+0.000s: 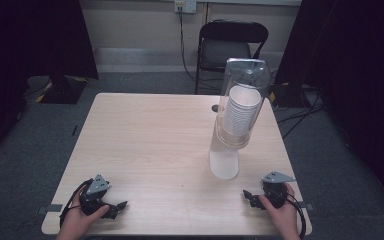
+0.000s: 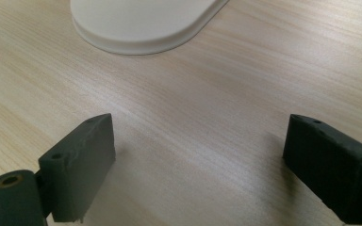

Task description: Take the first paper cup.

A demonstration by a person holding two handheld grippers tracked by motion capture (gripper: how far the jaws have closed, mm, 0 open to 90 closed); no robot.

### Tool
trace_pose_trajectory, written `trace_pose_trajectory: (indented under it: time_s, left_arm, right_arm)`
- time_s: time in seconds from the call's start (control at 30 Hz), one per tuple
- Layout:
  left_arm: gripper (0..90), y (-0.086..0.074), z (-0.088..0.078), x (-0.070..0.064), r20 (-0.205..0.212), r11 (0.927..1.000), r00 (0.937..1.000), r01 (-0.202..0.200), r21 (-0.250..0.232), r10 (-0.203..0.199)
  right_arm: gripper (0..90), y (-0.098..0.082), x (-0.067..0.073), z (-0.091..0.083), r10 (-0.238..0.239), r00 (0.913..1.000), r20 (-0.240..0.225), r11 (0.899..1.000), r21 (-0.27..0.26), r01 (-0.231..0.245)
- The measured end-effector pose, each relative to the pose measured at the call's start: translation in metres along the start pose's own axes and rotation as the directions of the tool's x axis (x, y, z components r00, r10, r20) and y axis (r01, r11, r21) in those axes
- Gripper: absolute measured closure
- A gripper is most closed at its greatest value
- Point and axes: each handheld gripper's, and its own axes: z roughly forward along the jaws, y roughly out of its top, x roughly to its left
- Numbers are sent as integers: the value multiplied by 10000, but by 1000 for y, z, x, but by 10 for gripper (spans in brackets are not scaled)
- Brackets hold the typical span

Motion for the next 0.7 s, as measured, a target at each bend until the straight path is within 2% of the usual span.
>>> trace_pose_trajectory:
  time_s: [0.4,0.5,0.53,0.57,0.6,0.7]
  left_arm:
    - [0,0,0,0,-24,10000,10000,-5,-4,5]
    - [0,0,0,0,-28,10000,10000,-10,-2,10]
    - [0,0,0,0,-27,10000,10000,-6,-5,6]
    - [0,0,0,0,-27,10000,10000,-7,0,7]
    - [0,0,0,0,-30,10000,10000,-5,-2,5]
    - [0,0,0,0,-39,10000,10000,16,12,-16]
  right_arm:
    - [95,-1,2,-1,9,10000,43,10000,-9,-9]
    - [163,1,3,-1,72,10000,-16,9999,-71,-72]
    - [183,5,4,-1,347,9994,17,9994,-33,-347]
    - [166,9,5,-3,538,9985,-35,9982,-272,-539]
    - [165,15,7,-5,704,9973,-185,9947,-734,-716]
    - [164,27,12,-10,807,9956,-472,9837,-1573,-872]
